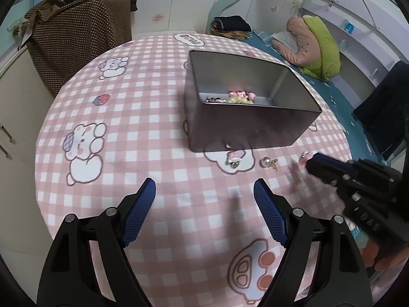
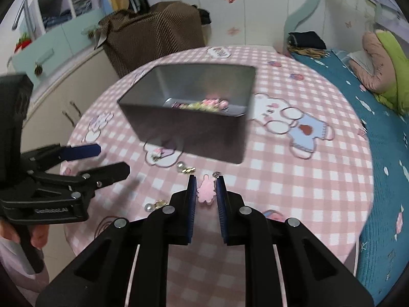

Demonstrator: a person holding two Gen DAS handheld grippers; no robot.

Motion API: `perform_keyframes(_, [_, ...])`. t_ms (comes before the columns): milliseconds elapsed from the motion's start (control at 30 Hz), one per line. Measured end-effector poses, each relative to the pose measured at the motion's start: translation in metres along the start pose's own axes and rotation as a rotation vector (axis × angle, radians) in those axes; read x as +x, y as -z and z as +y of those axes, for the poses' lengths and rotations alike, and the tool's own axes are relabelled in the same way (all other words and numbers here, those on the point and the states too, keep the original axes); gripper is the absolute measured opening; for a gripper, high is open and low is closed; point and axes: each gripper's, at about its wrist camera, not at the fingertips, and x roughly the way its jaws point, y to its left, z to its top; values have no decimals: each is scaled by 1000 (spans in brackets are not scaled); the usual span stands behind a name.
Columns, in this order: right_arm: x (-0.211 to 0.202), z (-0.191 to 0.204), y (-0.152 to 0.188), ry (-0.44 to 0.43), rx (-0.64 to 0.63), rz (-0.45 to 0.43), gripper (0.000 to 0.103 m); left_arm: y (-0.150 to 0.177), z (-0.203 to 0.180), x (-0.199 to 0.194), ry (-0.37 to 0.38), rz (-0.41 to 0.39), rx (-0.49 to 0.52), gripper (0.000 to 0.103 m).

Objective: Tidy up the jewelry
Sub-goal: 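Grasp the pink charm earring with the right gripper while the left gripper grasps a pink earring, then lower both pink earrings into the tin and open both grippers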

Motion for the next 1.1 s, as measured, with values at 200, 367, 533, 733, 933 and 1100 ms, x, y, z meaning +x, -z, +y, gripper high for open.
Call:
perform_keyframes(200, [-17, -18, -4, 30, 36, -46, 15, -8, -8, 7, 26, -5, -8, 73])
perform_keyframes(367, [-13, -28, -3, 11, 66, -37, 15, -15, -15, 19, 19, 6, -3, 57])
perform_keyframes(533, [-1, -31, -2, -7, 69, -15, 15, -18, -23, 32, 2, 26, 18, 38])
perform_keyframes(733, [4, -37, -5, -16, 78, -11, 15, -19, -30, 37, -33, 25, 68, 15])
perform_keyframes(933, [5, -40, -6, -18, 85, -16, 15, -17, -32, 34, -28, 26, 81, 15])
perform_keyframes(1100, [2, -38, -5, -18, 81, -22, 15, -14, -31, 29, -29, 15, 75, 14])
